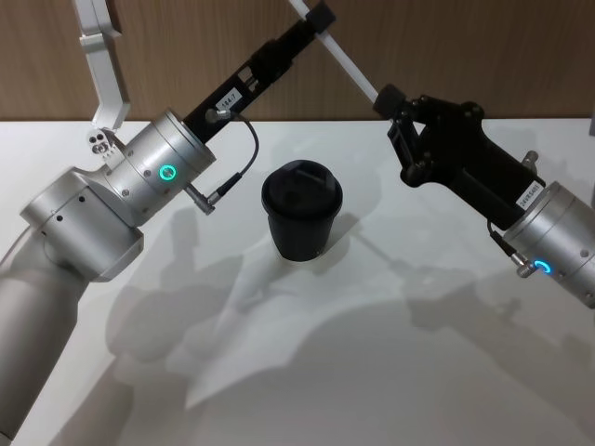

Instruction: Pick up the straw with one hand, pass it to the other hand, and insert it into the cup.

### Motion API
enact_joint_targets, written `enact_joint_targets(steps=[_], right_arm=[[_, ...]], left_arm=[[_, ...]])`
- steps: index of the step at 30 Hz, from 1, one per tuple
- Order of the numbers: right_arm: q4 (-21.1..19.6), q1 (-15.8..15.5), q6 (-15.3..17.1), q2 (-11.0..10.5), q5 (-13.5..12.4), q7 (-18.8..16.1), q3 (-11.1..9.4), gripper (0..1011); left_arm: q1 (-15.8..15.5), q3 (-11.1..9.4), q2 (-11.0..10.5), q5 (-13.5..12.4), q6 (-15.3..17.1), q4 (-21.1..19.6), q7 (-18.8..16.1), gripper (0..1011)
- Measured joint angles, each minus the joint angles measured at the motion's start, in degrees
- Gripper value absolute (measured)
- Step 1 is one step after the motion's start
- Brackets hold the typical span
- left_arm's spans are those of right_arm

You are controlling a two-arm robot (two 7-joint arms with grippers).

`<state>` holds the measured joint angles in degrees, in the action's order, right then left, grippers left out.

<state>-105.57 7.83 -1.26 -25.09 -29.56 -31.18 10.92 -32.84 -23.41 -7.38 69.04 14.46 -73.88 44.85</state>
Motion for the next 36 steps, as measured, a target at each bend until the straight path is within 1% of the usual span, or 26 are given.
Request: enact_joint_targets(steps=[6,16,18,19,23,24,25,26,28,30,31,32,33,35,36], right_arm=[[0.0,0.0,-0.01,0.0,0.0,0.0,0.0,2],[-0.01,0.0,-0.01,0.0,0.0,0.0,0.0,2],[-0.01,0.0,-0.02,0.0,-0.01,0.0,0.0,36],[-0.01,0.0,-0.02,0.0,-0.01,0.0,0.0,36],[-0.01,0.0,-0.02,0.0,-0.01,0.0,0.0,147],[-0.01,0.0,-0.02,0.0,-0.01,0.0,0.0,158],[-0.01,0.0,-0.02,0.0,-0.01,0.0,0.0,221],[-0.01,0.0,-0.02,0.0,-0.01,0.0,0.0,258],[-0.01,0.0,-0.02,0.0,-0.01,0.0,0.0,277],[-0.01,0.0,-0.02,0.0,-0.01,0.0,0.0,343],[-0.01,0.0,-0.02,0.0,-0.01,0.0,0.0,374],[0.0,0.0,-0.01,0.0,-0.01,0.0,0.0,431],[-0.01,0.0,-0.01,0.0,-0.01,0.0,0.0,453],[-0.01,0.0,-0.01,0.0,-0.01,0.0,0.0,535],[0.0,0.0,-0.01,0.0,-0.01,0.0,0.0,546]], left_arm=[[0.0,0.0,-0.01,0.0,0.0,0.0,-0.02,46],[0.0,0.01,-0.01,-0.01,0.0,0.0,-0.06,16],[-0.01,0.03,-0.02,-0.01,0.0,0.0,-0.08,16],[-0.01,0.05,-0.03,-0.01,-0.01,0.0,-0.08,16],[-0.01,0.04,-0.02,-0.01,-0.01,0.0,-0.09,16],[-0.01,0.04,-0.02,-0.01,-0.01,0.0,-0.09,15],[-0.01,0.04,-0.01,-0.01,-0.01,0.0,-0.09,15],[0.0,0.04,-0.02,-0.01,-0.01,0.0,-0.09,16],[-0.01,0.03,-0.02,-0.01,-0.01,0.0,-0.09,16],[-0.01,-0.03,-0.06,-0.06,-0.1,-0.04,-0.11,16],[-0.03,-0.11,-0.13,-0.19,-0.29,-0.11,-0.17,15],[-0.05,-0.16,-0.16,-0.32,-0.41,-0.15,-0.22,15],[-0.06,-0.22,-0.23,-0.49,-0.57,-0.2,-0.3,16],[-0.16,-0.43,-0.51,-1.13,-1.05,-0.43,-0.5,16],[-0.19,-0.5,-0.65,-1.44,-1.26,-0.53,-0.6,16]])
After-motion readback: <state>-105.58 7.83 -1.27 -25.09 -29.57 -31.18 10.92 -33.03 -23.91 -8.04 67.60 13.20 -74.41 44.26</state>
